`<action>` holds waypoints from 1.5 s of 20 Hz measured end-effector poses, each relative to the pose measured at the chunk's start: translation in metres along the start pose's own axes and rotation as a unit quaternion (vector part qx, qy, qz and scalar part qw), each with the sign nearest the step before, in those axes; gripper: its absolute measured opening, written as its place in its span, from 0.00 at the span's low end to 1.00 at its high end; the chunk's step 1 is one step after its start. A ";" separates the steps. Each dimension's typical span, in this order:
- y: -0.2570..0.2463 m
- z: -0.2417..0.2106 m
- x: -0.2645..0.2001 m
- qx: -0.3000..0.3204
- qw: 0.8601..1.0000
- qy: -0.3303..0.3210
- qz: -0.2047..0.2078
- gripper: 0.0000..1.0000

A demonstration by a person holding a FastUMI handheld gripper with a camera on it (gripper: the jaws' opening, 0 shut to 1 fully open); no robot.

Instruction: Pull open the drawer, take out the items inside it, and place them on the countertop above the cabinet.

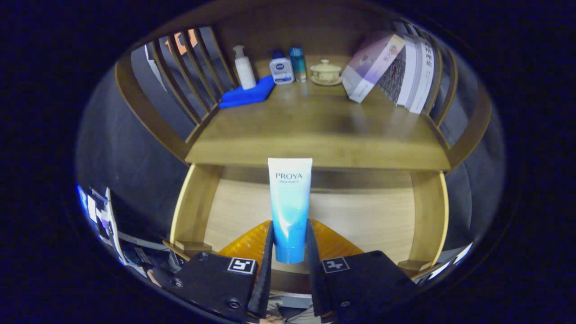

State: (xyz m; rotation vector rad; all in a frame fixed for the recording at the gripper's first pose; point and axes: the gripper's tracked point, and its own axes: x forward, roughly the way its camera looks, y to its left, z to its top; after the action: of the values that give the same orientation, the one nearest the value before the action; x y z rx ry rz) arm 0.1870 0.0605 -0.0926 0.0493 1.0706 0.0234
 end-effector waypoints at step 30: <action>-0.025 0.140 0.079 0.036 0.991 -0.114 -0.057 0.51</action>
State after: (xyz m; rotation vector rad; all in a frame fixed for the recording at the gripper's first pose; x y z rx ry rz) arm 0.3478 0.0351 -0.0961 0.0556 0.8443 -0.1211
